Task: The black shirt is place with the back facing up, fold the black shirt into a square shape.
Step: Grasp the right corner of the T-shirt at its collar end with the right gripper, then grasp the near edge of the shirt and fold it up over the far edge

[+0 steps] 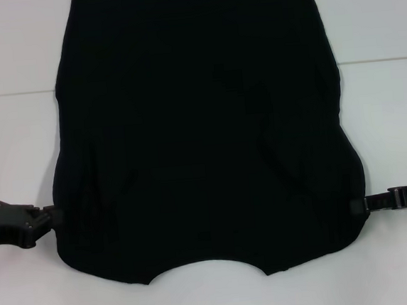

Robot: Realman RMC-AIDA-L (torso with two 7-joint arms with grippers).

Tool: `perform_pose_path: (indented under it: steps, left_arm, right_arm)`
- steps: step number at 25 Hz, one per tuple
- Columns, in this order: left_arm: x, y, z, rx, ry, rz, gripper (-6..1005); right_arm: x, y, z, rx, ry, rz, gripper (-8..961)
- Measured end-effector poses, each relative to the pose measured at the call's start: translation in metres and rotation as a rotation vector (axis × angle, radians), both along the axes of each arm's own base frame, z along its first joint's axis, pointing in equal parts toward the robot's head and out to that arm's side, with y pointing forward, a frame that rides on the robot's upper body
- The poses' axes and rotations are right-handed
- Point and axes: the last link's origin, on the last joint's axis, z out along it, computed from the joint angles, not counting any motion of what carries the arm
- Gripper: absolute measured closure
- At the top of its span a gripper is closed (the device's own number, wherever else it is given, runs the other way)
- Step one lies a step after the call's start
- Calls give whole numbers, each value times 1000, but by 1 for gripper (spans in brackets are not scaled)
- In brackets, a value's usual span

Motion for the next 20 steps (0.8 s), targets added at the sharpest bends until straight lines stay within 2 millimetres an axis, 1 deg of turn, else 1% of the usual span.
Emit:
perform_pose_path:
  steps: [2,12,16,18,20]
  left_arm:
    - [0,0,0,-1,-1,0,928]
    - [1,0,-1,-4,-9,1,925]
    - [4,-2,-1,-15,-46,23,924]
    - [4,-5,3,-19,-70,54,923]
    - [0,-11,10,-18,-108,108,922]
  right_arm:
    - [0,0,0,1,-2,0,518]
    - [3,-1,1,2,-10,-4,737]
    - [9,-7,4,1,-5,-12,848]
    - [13,-12,7,-2,3,-13,907]
    - [17,-19,13,7,17,-3,907]
